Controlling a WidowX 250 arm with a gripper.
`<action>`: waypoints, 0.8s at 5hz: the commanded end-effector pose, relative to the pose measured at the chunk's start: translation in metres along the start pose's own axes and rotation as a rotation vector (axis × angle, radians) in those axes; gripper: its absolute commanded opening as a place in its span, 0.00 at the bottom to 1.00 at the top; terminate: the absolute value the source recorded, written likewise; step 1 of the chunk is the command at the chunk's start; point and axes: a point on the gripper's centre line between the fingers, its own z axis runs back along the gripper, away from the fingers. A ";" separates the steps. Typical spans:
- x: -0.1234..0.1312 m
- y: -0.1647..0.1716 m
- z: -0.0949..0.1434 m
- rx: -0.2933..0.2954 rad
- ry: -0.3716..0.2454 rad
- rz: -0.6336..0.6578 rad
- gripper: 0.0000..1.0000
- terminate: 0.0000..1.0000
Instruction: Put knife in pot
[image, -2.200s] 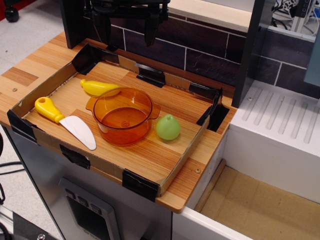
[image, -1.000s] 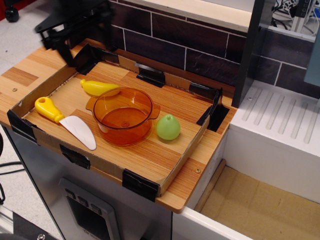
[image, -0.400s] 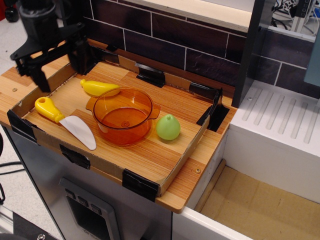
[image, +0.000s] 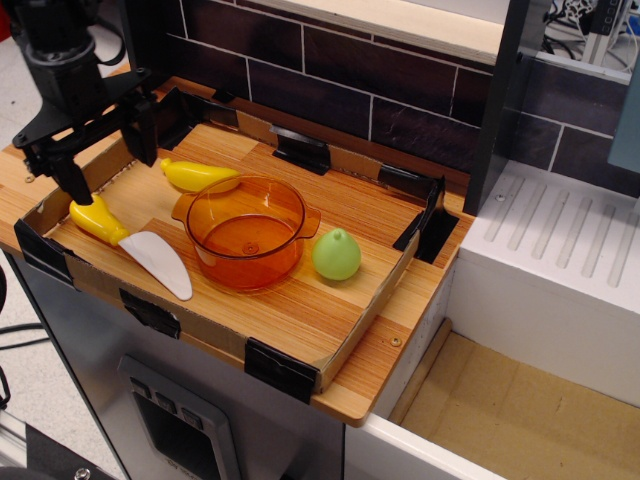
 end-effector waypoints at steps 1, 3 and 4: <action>0.000 0.007 -0.014 0.018 -0.047 -0.008 1.00 0.00; -0.002 0.011 -0.033 0.054 -0.069 -0.025 1.00 0.00; -0.003 0.013 -0.038 0.058 -0.080 -0.036 1.00 0.00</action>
